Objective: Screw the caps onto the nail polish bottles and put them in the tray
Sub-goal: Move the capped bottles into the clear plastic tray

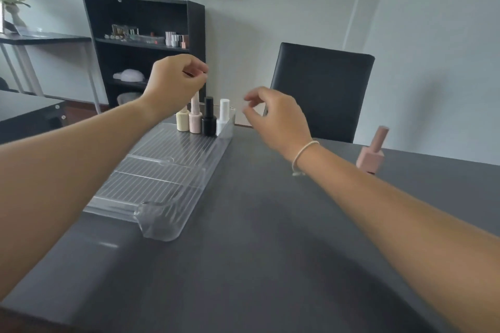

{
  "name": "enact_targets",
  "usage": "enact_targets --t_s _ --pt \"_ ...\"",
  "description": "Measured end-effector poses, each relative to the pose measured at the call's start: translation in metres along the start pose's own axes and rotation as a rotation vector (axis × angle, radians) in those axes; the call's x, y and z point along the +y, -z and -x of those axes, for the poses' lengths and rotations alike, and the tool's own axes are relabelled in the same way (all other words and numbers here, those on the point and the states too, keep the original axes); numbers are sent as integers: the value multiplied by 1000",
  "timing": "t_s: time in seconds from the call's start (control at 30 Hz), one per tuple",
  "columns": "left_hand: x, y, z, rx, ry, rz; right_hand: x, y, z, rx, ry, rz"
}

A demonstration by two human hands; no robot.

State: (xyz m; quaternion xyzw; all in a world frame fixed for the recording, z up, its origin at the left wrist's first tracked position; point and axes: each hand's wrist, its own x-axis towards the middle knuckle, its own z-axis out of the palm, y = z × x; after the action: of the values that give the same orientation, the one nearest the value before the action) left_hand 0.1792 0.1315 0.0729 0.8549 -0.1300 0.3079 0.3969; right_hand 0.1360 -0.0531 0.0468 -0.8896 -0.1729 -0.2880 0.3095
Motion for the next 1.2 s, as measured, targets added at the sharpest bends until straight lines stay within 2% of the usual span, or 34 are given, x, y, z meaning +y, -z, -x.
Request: enact_targets --t_s 0.17,0.3,0.53,0.7,0.93,1.2 --pt "48 -32 22 -99 -95 31 32 43 65 28 -50 21" --pt "90 -66 40 -223 -170 77 69 73 102 17 -113 166" --pt "137 -123 57 -412 -183 125 121 130 125 64 -310 248" --pt "157 -156 63 -497 -199 102 148 146 127 -13 -458 254" --pt "167 -188 68 -520 -198 87 161 141 121 -205 -499 293" --pt "173 -200 70 -443 -121 178 163 137 121 -255 -480 380"
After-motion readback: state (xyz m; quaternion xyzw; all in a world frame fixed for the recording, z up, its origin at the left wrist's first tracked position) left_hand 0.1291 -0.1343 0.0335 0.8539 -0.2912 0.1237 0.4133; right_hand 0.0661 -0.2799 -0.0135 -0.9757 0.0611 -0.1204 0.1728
